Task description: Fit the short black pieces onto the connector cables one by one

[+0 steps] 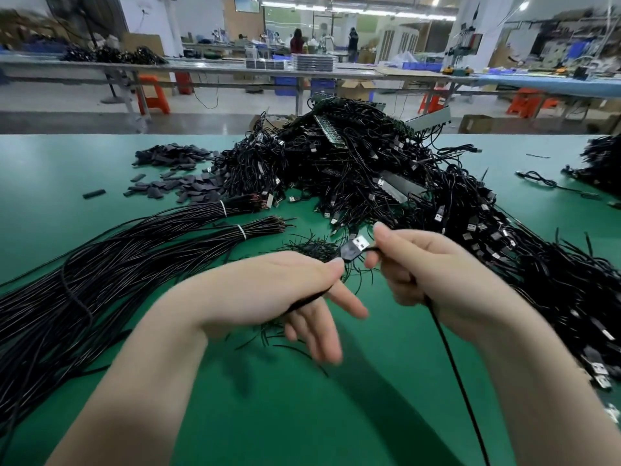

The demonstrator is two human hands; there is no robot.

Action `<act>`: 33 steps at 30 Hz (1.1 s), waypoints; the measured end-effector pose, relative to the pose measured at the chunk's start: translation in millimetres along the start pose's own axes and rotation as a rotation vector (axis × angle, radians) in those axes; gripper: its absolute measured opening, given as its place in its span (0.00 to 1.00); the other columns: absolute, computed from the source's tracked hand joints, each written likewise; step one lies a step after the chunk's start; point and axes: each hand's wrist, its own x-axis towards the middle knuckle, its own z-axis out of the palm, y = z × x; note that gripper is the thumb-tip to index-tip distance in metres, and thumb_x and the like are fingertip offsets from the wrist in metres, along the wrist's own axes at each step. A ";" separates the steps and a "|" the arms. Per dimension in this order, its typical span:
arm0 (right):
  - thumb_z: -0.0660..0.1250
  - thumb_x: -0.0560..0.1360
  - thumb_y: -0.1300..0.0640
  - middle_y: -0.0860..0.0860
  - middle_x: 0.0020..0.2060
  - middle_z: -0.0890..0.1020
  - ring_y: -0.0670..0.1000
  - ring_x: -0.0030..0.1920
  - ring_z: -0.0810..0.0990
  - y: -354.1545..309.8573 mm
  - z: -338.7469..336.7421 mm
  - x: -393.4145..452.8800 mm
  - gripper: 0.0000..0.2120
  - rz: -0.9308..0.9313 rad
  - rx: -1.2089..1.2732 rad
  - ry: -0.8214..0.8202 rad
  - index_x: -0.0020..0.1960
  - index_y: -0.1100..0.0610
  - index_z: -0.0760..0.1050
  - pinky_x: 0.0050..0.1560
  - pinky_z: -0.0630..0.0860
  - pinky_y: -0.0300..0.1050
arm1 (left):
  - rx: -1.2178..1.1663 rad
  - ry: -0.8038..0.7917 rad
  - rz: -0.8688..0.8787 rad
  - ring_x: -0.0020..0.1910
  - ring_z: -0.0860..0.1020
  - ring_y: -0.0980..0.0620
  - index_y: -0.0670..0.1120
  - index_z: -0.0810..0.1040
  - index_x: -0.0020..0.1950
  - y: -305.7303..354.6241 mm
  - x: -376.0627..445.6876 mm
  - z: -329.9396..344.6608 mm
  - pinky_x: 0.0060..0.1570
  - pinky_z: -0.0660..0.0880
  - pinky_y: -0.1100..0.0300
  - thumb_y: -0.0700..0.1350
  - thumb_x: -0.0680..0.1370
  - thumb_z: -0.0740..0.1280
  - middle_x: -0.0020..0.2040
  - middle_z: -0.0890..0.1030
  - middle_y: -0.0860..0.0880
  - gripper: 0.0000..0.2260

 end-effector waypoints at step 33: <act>0.61 0.77 0.46 0.49 0.28 0.74 0.46 0.29 0.71 -10.0 24.5 -9.0 0.13 -0.144 -0.041 -0.282 0.42 0.49 0.82 0.33 0.72 0.36 | -0.774 0.500 0.325 0.43 0.84 0.53 0.49 0.84 0.42 13.3 17.8 25.2 0.21 0.66 0.68 0.54 0.79 0.58 0.36 0.84 0.51 0.18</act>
